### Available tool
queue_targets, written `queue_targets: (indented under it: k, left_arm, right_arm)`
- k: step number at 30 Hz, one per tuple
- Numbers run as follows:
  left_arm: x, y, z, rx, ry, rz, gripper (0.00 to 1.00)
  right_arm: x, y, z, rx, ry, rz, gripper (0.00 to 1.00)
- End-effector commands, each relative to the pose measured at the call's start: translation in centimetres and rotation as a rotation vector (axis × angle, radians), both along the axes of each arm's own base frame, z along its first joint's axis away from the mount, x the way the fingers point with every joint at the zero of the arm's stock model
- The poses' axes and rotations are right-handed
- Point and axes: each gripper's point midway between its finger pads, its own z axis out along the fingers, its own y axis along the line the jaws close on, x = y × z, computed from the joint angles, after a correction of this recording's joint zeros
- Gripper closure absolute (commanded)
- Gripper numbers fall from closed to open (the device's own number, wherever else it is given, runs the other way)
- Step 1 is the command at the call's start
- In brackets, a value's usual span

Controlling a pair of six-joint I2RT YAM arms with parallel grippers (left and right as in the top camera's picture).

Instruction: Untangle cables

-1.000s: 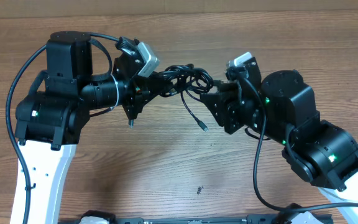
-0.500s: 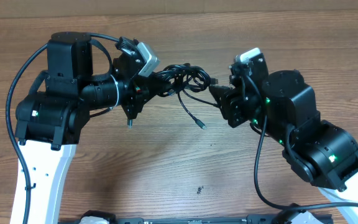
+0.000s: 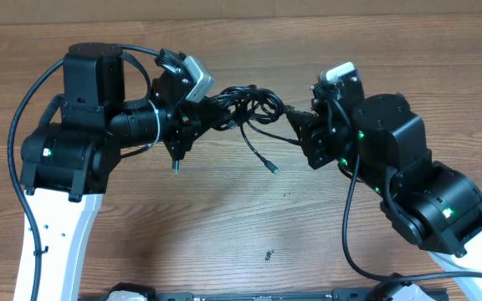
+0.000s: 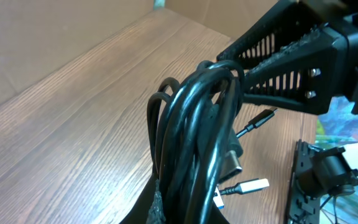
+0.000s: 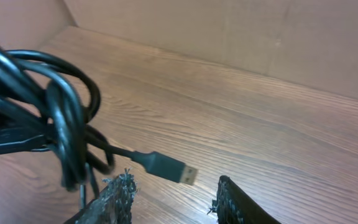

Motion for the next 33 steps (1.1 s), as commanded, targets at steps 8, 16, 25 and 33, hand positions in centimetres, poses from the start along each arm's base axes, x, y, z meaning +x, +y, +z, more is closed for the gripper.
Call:
queue_targets:
  k: [8,16,25,33]
  left_arm:
    - [-1.2,-0.9,1.9,-0.083,-0.007,-0.081,0.96]
    - [-1.0,-0.9,1.7,-0.083,-0.001,-0.077,0.96]
    - [-1.3,-1.9,1.7,-0.145,0.063,-0.144,0.96]
    - [-1.9,-2.4,1.8,-0.194,0.103,-0.205,0.96]
  right_arm:
    - [-1.6,2.1,1.7,0.093,-0.012,0.140,0.58]
    - [-2.0,2.5,1.7,0.106,-0.004,0.171,0.58]
    - [-2.0,2.8,2.2,0.120,-0.017,0.181,0.58]
    - [-1.9,2.8,2.3,0.123,-0.024,0.181,0.61]
